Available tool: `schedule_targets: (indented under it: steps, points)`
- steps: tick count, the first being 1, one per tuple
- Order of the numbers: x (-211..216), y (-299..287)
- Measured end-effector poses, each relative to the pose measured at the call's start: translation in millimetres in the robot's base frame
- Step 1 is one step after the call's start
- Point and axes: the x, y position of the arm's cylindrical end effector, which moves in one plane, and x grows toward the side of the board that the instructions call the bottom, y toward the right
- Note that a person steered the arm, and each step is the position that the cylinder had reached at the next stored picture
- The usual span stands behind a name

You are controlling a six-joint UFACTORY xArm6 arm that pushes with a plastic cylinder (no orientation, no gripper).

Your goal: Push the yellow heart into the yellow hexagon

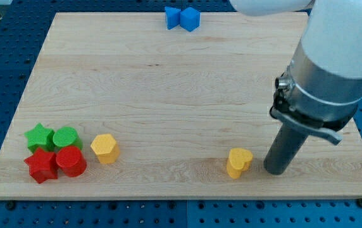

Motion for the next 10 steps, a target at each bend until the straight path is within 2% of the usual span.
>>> schedule_targets:
  steps: [2,4,7,9,10]
  points:
    - [-2,-27]
    - [-15,-82]
    - [-58,-131]
    - [-97,-133]
    - [-98,-134]
